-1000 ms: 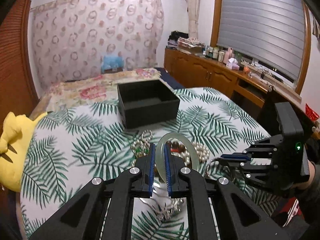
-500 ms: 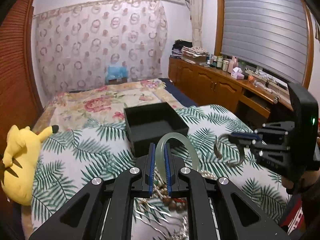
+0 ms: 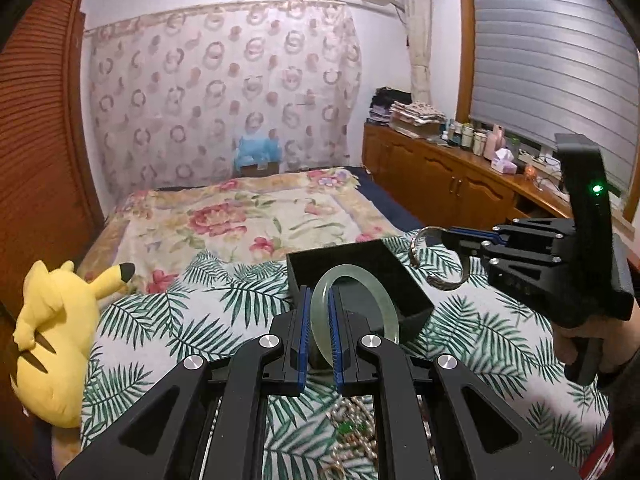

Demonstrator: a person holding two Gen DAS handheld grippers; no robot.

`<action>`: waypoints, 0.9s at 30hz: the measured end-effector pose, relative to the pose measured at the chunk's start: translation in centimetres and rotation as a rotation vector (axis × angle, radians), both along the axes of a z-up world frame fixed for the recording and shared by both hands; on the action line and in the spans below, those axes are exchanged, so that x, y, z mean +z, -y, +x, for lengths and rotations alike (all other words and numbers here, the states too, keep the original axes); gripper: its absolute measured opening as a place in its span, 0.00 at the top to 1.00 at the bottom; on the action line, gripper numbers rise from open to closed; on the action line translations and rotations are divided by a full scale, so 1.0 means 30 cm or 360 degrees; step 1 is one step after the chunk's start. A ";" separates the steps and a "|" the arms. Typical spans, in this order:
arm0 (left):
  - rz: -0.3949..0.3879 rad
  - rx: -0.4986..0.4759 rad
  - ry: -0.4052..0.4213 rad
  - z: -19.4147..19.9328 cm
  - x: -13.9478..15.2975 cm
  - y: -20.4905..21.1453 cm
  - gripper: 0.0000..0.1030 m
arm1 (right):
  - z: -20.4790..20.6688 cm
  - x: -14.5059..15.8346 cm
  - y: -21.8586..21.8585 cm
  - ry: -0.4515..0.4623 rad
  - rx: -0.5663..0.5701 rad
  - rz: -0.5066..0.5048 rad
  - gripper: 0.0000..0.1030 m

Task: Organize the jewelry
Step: 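Carry both bangles into the black box and open both grippers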

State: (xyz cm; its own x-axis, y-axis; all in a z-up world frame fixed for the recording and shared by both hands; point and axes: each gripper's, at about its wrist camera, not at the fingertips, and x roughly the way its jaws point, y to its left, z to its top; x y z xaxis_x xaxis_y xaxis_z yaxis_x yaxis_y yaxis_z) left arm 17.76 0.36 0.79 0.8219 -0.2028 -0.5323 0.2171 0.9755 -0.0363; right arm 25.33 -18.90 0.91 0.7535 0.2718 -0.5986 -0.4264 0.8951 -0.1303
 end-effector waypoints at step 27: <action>-0.0019 0.0028 -0.0238 0.297 -0.146 0.076 0.92 | -0.034 -0.074 0.088 -0.0137 0.0121 0.0116 0.88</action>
